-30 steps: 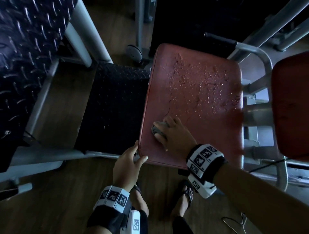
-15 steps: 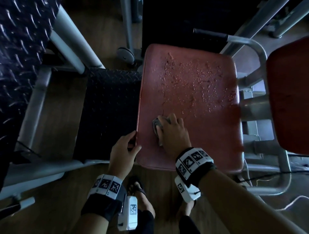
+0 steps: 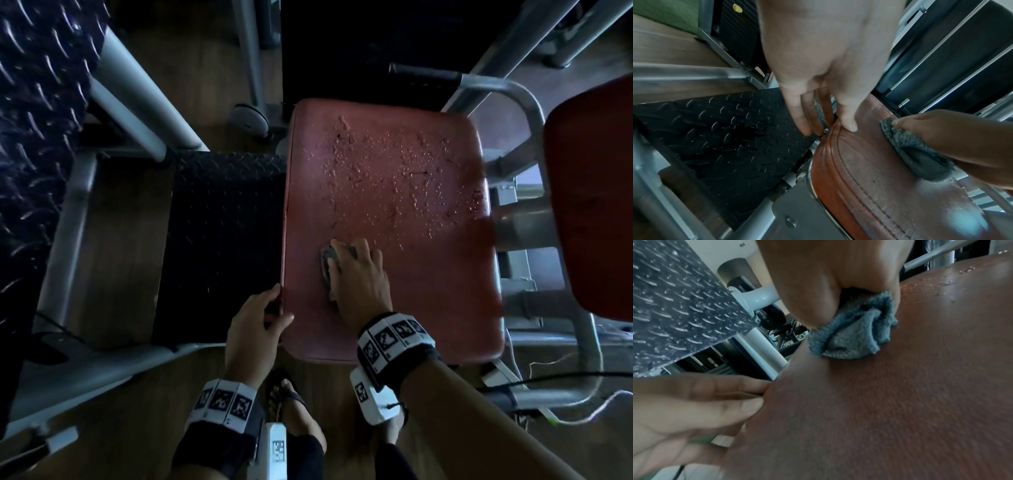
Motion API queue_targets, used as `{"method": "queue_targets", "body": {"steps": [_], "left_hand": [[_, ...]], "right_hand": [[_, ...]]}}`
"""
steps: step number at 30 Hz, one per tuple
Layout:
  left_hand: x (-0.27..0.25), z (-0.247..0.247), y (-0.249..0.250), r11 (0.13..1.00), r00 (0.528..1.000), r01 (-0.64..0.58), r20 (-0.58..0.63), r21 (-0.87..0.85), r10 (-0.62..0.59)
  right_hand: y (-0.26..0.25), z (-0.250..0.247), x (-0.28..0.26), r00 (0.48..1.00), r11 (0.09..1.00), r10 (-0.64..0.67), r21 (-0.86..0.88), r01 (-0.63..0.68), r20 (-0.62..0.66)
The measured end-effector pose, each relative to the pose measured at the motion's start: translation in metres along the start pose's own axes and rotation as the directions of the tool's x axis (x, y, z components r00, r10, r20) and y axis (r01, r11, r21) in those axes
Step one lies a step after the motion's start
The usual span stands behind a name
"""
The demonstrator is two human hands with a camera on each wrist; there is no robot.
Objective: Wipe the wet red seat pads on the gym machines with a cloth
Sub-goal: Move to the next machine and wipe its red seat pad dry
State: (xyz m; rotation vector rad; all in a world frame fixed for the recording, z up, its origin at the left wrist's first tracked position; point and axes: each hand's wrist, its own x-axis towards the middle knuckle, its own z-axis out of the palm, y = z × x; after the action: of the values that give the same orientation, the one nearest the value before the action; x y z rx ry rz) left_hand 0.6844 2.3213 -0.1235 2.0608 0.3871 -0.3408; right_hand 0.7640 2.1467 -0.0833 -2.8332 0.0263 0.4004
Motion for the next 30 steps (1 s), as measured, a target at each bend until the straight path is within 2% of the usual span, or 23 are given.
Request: {"method": "queue_targets", "body": {"steps": [6,12,16,23,26,30], "left_hand": [[0.002,-0.002,0.000,1.000,1.000,0.009,0.020,-0.003,-0.009],[0.003,-0.004,0.000,1.000,1.000,-0.011,0.021,0.020,0.011],[0.003,-0.005,0.000,1.000,1.000,-0.009,0.026,0.019,0.009],[0.004,-0.004,-0.003,1.000,0.999,-0.017,0.029,0.027,0.016],[0.004,-0.004,-0.002,0.999,0.999,-0.018,0.035,0.033,0.017],[0.003,-0.004,-0.002,0.999,1.000,-0.019,0.024,0.029,0.018]], "right_hand": [[0.004,0.006,-0.014,0.999,0.999,-0.023,-0.042,0.022,-0.031],[0.005,0.003,0.010,0.996,0.997,-0.051,-0.067,0.045,-0.076],[0.003,-0.004,0.023,0.998,0.999,-0.031,-0.044,0.028,-0.055],[0.016,-0.001,-0.007,0.995,0.993,-0.054,0.103,0.063,-0.082],[0.018,0.005,-0.008,0.993,0.995,-0.068,0.064,0.074,-0.096],[0.015,0.008,0.016,0.994,0.998,-0.069,-0.014,0.068,-0.087]]}}
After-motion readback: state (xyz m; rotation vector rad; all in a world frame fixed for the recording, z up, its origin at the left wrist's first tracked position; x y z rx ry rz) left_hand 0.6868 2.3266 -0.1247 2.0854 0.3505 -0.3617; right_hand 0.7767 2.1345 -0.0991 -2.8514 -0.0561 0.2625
